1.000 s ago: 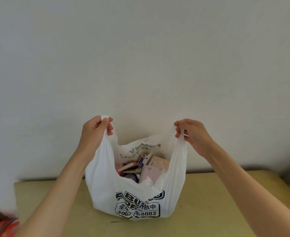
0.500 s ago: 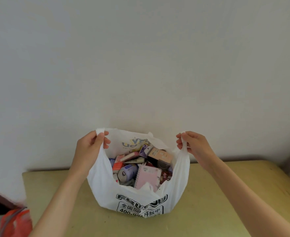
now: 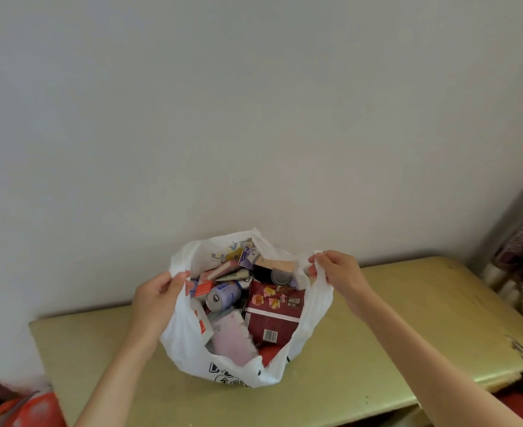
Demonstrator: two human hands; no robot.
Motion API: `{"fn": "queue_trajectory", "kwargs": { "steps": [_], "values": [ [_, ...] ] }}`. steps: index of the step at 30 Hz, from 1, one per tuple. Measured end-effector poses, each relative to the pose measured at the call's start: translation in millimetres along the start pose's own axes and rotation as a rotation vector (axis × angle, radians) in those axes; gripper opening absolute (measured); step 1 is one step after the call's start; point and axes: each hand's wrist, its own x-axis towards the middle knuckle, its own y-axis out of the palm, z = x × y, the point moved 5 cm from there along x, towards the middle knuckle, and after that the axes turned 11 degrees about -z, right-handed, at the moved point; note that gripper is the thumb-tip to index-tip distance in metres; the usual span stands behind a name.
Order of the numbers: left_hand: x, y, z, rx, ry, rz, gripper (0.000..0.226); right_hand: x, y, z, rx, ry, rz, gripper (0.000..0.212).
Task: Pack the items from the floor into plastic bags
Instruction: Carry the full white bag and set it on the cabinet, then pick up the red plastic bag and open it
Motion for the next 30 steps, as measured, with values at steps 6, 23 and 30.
{"fn": "queue_trajectory", "kwargs": {
  "steps": [6,23,30],
  "values": [
    [-72.6,-9.5,16.9,0.175,0.119,-0.122,0.042,-67.0,-46.0,-24.3,-0.214,-0.161,-0.072,0.022],
    [-458.7,165.8,42.1,0.540,1.150,0.957,0.061,-442.2,-337.2,-230.1,-0.894,0.196,-0.549,0.066],
    [-615.0,204.2,95.8,0.636,1.257,1.468,0.074,-580.5,-381.5,-300.2,-0.844,0.650,-0.756,0.067]
  ]
}}
